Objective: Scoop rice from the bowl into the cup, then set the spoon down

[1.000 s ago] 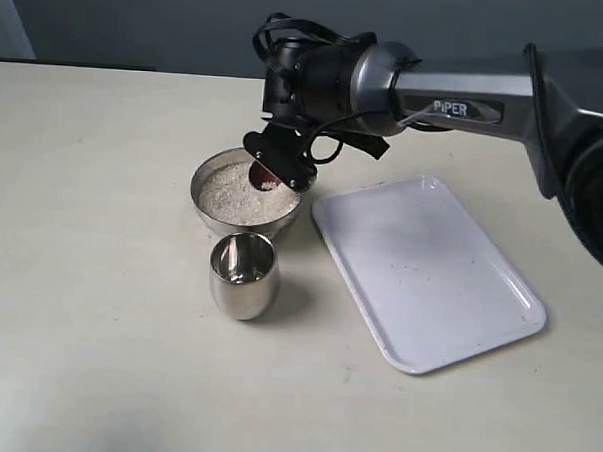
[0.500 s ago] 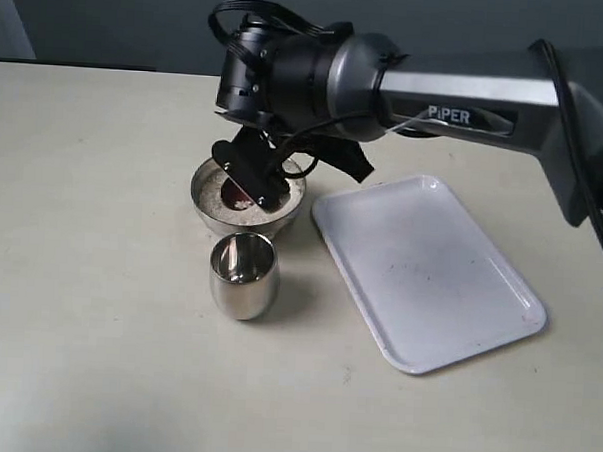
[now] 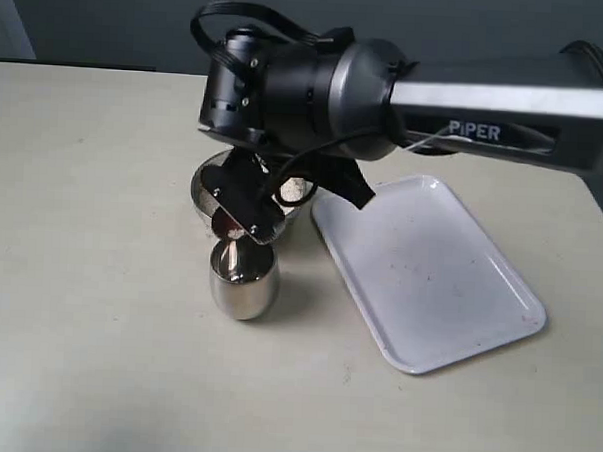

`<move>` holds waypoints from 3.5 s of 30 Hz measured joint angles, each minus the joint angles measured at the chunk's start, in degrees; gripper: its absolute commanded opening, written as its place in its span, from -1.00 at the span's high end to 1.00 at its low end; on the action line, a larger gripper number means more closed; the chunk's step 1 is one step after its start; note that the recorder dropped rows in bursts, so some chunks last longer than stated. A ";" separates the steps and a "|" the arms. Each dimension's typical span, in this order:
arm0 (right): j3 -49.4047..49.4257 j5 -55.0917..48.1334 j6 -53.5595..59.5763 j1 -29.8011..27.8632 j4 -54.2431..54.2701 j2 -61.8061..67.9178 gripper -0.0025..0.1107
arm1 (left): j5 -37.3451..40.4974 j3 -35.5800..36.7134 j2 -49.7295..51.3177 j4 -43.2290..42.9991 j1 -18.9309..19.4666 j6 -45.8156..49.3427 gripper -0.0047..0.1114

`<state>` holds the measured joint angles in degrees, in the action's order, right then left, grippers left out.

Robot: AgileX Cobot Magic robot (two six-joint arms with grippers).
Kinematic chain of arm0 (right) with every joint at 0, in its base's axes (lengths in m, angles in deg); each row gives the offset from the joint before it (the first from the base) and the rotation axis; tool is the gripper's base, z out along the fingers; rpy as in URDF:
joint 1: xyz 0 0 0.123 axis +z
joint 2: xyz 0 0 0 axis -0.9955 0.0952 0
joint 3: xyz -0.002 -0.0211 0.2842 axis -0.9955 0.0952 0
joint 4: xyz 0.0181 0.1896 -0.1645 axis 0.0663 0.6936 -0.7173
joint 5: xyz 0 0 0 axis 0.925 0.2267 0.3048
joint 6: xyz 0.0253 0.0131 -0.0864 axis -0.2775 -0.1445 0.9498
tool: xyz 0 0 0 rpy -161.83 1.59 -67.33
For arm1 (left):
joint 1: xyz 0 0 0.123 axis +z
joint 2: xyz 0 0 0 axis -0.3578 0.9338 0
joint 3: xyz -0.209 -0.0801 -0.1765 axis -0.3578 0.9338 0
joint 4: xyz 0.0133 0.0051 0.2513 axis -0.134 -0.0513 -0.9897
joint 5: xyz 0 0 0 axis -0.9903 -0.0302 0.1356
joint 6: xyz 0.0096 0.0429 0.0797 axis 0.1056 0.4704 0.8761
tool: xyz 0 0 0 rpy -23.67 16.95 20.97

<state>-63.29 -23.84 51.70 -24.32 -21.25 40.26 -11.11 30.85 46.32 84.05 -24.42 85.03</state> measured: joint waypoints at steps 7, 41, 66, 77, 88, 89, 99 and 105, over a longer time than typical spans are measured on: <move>1.99 0.95 0.00 0.43 -0.91 -0.09 0.97 | 0.00 0.00 0.00 0.00 0.00 0.00 0.91; 10.00 4.67 -27.82 5.36 -19.94 -0.09 0.97 | 0.00 0.00 0.00 0.00 0.00 0.00 0.91; 10.00 -0.86 -30.96 6.09 -14.01 -1.59 0.97 | 0.00 0.00 0.00 0.00 0.00 0.00 0.91; 13.31 -5.21 -35.40 6.19 -11.58 -1.64 0.97 | 0.00 0.00 0.00 0.00 -0.07 0.00 0.91; 15.91 -3.51 -44.22 6.61 -18.16 -1.64 0.97 | 0.00 0.00 0.00 0.00 -1.49 0.00 0.91; 15.91 -3.43 -44.85 6.82 -18.36 -1.64 0.97 | 0.00 0.00 0.00 0.00 -1.49 0.00 0.91; 21.15 -3.80 -52.25 8.51 -24.38 -1.77 0.97 | 0.00 0.00 0.00 0.00 -2.03 0.00 0.91; 21.83 -4.71 -58.07 8.54 -29.87 -1.77 0.97 | 0.00 0.00 0.00 0.00 -2.03 0.00 0.91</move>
<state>-41.46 -28.55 -6.37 -15.78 -51.12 38.49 -11.11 30.85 46.32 84.05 -26.45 85.03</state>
